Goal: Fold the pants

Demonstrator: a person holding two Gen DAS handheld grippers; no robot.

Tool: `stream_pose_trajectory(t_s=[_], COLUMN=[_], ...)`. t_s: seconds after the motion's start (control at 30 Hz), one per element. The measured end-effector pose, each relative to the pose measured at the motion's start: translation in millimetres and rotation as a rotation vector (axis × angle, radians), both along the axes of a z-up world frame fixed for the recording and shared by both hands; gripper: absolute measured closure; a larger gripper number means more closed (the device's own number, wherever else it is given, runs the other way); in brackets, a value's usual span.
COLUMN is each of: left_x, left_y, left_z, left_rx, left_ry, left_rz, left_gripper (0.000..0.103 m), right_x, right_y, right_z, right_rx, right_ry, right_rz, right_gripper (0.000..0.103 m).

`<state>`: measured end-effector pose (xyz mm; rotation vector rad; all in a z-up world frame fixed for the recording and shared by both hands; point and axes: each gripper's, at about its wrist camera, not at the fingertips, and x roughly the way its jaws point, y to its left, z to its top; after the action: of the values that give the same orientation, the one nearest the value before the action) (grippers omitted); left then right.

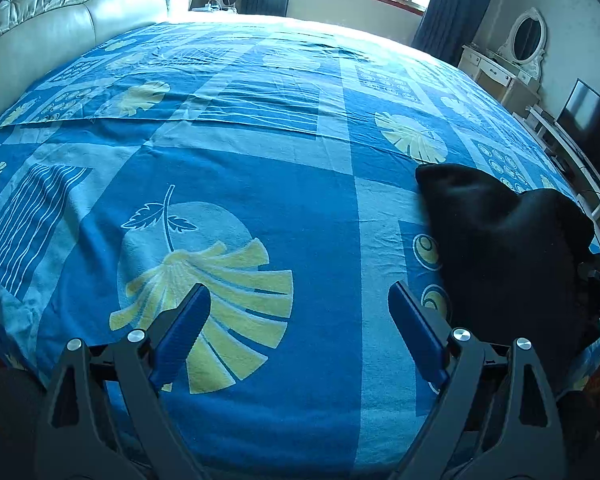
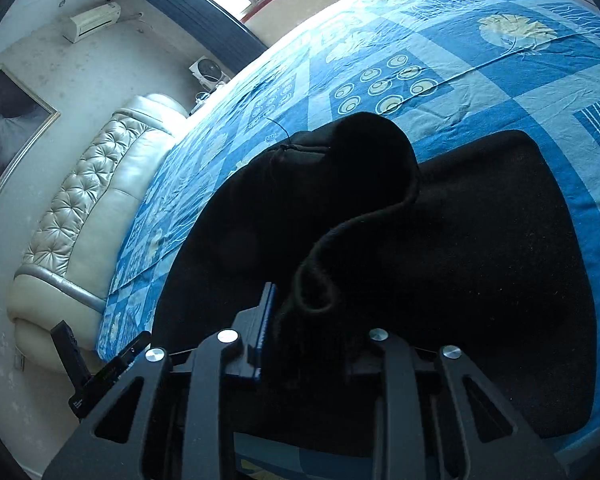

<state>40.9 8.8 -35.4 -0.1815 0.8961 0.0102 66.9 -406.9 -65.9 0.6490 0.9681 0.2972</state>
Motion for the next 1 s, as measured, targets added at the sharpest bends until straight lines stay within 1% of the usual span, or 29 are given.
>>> stream_pose_trajectory(t_s=[0.1, 0.17, 0.27, 0.37, 0.43, 0.47, 0.5, 0.57, 0.6, 0.63, 0.7, 0.77, 0.8, 0.83, 0.87, 0.93, 1.0], left_x=[-0.1, 0.0, 0.1, 1.0, 0.5, 1.7, 1.2, 0.4, 0.3, 0.5, 1.2, 2.1, 2.6, 3.1, 3.1, 4.3, 3.4], left_y=[1.3, 1.1, -1.4, -10.6, -19.9, -25.8, -30.9, -40.5, -43.7, -46.9, -52.2, -55.1, -57.1, -59.4, -61.6, -66.7, -71.3], left_z=[-0.6, -0.5, -2.0, -5.4, -6.9, -7.7, -7.8, -7.5, -7.2, -7.1, -7.4, -8.3, -8.2, -8.2, -8.3, -8.3, -8.1], left_rx=[-0.029, -0.052, -0.116, -0.183, -0.194, -0.186, -0.176, -0.159, -0.157, -0.157, -0.161, -0.161, -0.16, -0.159, -0.156, -0.151, -0.143], left_ry=[-0.002, 0.001, 0.015, 0.04, 0.05, 0.053, 0.052, 0.051, 0.051, 0.053, 0.059, 0.064, 0.064, 0.063, 0.062, 0.063, 0.062], left_rz=[-0.01, -0.017, -0.032, -0.057, -0.082, -0.095, -0.109, -0.134, -0.143, -0.15, -0.161, -0.167, -0.171, -0.175, -0.181, -0.194, -0.205], left_gripper=[0.013, 0.013, 0.013, 0.013, 0.013, 0.013, 0.013, 0.013, 0.013, 0.013, 0.013, 0.013, 0.013, 0.013, 0.013, 0.013, 0.013], right_x=[-7.3, -14.1, -23.9, -29.3, -33.7, -35.3, -36.8, -40.4, -41.5, -42.2, -47.1, -55.1, -58.7, -64.3, -68.5, -74.4, -77.9], right_y=[-17.9, -28.8, -44.7, -68.2, -82.3, -87.0, -92.1, -101.0, -105.0, -108.7, -115.9, -124.9, -129.4, -133.6, -134.6, -130.5, -120.6], right_z=[20.5, 34.1, 39.9, 20.1, -3.4, -16.1, -26.6, -37.3, -40.1, -42.0, -40.3, -33.8, -28.6, -21.7, -14.9, -3.7, 5.1], right_rx=[0.044, 0.052, 0.02, 0.011, -0.007, 0.006, 0.047, 0.137, 0.18, 0.215, 0.242, 0.226, 0.205, 0.165, 0.121, 0.102, 0.109], right_ry=[-0.048, -0.086, -0.099, -0.043, 0.017, 0.041, 0.054, 0.056, 0.059, 0.062, 0.066, 0.056, 0.047, 0.04, 0.025, -0.002, -0.021], right_rz=[-0.047, -0.068, -0.096, -0.153, -0.186, -0.195, -0.198, -0.21, -0.213, -0.213, -0.225, -0.262, -0.293, -0.334, -0.367, -0.351, -0.311], right_gripper=[0.092, 0.093, 0.093, 0.093, 0.093, 0.093, 0.093, 0.093, 0.092, 0.088, 0.085, 0.08, 0.076, 0.067, 0.063, 0.062, 0.062])
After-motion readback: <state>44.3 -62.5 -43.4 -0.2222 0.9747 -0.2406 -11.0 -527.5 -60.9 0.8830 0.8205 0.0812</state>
